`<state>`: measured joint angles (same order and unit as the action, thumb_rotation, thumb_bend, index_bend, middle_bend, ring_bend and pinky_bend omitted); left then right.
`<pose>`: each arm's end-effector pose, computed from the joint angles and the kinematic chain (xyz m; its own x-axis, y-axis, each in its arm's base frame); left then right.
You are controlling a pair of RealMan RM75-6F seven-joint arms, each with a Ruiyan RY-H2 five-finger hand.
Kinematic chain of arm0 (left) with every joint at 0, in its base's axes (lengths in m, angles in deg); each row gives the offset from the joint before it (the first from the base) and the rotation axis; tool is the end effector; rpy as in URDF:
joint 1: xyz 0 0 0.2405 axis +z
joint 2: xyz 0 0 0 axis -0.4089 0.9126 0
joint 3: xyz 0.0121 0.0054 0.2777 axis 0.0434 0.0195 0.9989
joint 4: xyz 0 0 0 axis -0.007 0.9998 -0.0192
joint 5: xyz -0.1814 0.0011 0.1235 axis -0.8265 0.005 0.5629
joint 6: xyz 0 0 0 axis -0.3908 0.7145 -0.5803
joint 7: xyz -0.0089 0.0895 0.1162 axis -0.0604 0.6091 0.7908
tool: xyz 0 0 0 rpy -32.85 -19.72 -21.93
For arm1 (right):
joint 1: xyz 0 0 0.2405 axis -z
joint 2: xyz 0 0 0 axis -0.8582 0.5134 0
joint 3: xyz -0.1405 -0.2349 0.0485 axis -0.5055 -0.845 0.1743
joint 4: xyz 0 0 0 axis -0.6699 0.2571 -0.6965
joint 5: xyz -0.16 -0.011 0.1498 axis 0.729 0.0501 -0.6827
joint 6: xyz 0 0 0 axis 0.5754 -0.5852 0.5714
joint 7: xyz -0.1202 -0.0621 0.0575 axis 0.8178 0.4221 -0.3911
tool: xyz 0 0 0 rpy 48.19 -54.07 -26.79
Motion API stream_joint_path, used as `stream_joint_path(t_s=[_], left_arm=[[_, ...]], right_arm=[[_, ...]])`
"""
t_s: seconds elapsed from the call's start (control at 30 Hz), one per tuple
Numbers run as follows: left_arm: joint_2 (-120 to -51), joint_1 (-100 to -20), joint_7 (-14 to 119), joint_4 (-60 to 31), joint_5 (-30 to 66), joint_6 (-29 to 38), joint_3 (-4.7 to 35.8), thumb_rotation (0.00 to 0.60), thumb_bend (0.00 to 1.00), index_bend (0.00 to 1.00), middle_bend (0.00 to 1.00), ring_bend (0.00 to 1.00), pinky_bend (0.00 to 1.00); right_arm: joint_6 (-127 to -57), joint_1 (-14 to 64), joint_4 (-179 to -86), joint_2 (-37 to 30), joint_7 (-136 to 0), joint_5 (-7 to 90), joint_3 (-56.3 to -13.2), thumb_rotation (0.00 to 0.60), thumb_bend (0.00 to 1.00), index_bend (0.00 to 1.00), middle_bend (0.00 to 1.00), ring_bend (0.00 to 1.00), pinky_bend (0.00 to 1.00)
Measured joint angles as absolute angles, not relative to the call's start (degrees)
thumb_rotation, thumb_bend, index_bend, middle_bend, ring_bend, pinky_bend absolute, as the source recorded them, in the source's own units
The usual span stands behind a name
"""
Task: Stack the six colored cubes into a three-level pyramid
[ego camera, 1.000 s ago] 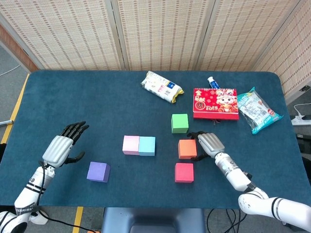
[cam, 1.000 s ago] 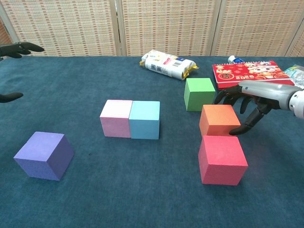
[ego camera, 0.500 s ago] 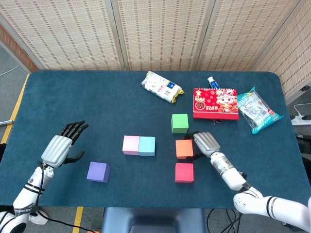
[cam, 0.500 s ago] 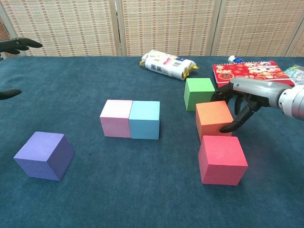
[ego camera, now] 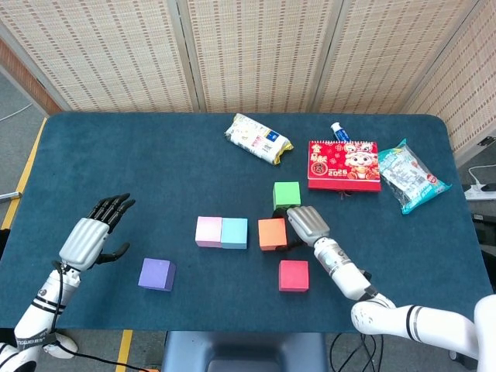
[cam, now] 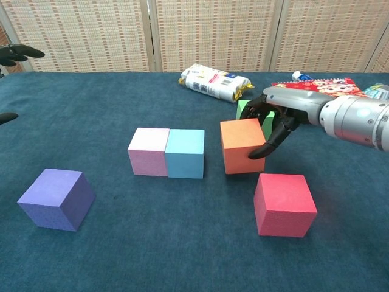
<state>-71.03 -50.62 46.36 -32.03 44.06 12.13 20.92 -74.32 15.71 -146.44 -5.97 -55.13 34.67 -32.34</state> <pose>-0.2526 0.2964 0.1064 0.3325 0.1148 0.9361 0.8909 -0.3638 -0.2718 -0.1593 -0.3652 -0.0259 0.2436 -0.4534 0.8574 -0.9556 -0.2632 0.1324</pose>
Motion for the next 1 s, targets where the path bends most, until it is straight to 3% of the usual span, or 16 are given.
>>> stream_joint_path(t_s=[1.0], left_arm=[[-71.46, -49.96, 44.03, -30.18, 45.38, 11.94, 20.91, 0.600, 0.35, 0.00, 0.00, 0.00, 0.09]], right_arm=[[-73.87, 12.62, -135.51, -16.76, -58.23, 31.14, -31.27, 0.600, 0.20, 0.44, 0.47, 0.40, 0.56]])
